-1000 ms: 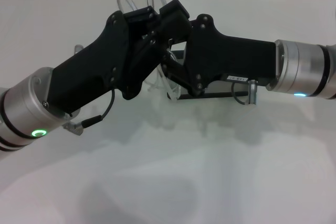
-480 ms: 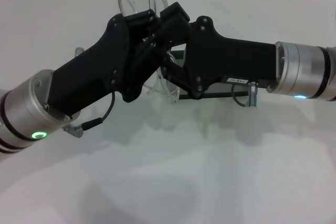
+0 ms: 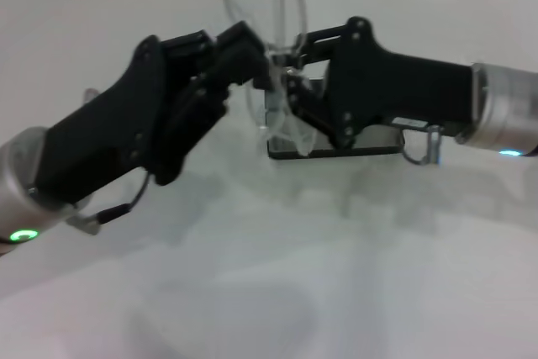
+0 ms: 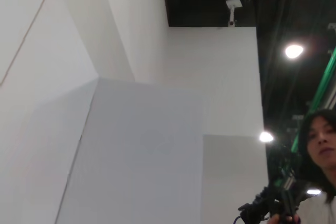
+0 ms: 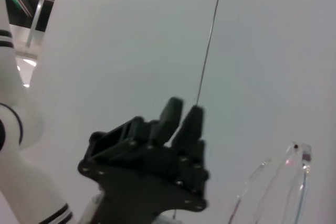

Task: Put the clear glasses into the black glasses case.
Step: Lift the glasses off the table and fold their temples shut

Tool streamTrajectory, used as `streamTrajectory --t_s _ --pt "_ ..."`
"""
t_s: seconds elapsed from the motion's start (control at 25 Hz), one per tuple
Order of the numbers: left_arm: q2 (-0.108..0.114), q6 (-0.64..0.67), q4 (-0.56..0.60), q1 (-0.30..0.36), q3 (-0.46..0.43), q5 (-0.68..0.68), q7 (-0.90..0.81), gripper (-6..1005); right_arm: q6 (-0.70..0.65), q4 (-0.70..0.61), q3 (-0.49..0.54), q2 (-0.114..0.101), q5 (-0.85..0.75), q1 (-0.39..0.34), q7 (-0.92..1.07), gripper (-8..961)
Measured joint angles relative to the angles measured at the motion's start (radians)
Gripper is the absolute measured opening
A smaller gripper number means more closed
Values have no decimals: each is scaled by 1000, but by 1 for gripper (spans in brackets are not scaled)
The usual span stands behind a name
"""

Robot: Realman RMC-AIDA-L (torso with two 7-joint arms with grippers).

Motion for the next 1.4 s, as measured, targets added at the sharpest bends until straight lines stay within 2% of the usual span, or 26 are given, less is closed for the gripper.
streamTrajectory --t_s 0.08,0.24,0.4,0.56,1.4 --pt "9 0 27 27 -1 -3 -11 97 2 -51 42 -4 -48 -34 36 117" --pt "6 -1 44 33 3 7 -22 97 15 -101 122 11 -156 -64 74 117" --pt "-16 -9 29 -12 4 44 -18 97 49 -104 91 18 -173 -45 70 117" --pt "-21 -23 -18 -54 5 54 -15 97 56 -122 60 20 -170 -39 54 117" --pt "-20 -46 -26 -51 -1 46 -16 97 70 -132 38 20 -169 -38 53 118"
